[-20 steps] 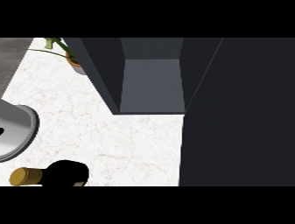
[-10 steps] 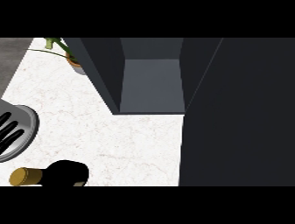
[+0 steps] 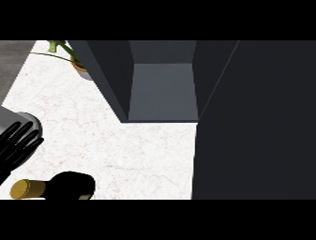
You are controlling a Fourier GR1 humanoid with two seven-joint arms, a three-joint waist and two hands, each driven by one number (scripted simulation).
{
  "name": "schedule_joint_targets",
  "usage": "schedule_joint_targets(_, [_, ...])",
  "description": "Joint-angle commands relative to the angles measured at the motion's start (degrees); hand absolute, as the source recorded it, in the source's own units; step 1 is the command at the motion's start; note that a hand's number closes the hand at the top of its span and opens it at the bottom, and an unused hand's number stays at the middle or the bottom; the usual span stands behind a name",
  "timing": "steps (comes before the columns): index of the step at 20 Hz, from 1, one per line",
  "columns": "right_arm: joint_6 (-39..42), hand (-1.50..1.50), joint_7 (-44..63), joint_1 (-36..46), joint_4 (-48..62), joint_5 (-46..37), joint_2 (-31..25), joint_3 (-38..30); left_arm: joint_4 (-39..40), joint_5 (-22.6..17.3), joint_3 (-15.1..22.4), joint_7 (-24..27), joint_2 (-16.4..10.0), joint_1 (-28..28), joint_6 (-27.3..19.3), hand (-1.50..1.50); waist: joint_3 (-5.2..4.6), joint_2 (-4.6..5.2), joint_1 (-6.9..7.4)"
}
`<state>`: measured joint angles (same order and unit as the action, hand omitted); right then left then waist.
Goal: Pick up the wine, place it into the cabinet and close the cabinet
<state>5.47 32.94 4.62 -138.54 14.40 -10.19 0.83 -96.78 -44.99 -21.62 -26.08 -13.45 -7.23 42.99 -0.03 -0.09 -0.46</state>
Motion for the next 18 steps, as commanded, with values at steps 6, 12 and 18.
schedule_joint_targets(6, [0.2, -1.5, 5.0, -2.2, -9.9, 6.5, -0.7, -2.7, 6.4, 5.8, 0.3, 4.9, 1.7, 1.8, 5.5, -1.5, 0.01, -0.01, 0.03])
schedule_joint_targets(12, [-0.2, -1.5, 4.3, -4.0, -11.8, 3.1, 1.0, 0.0, 7.7, 10.6, 0.1, 9.0, 4.5, -2.0, 9.2, -1.5, 0.0, -0.09, 0.15])
schedule_joint_targets(18, [-1.0, -1.5, 6.6, 1.3, -8.5, 6.2, -0.1, -3.1, 14.0, 16.6, 0.0, 14.0, 6.1, 1.1, 10.3, -1.5, -0.02, 0.0, 0.22])
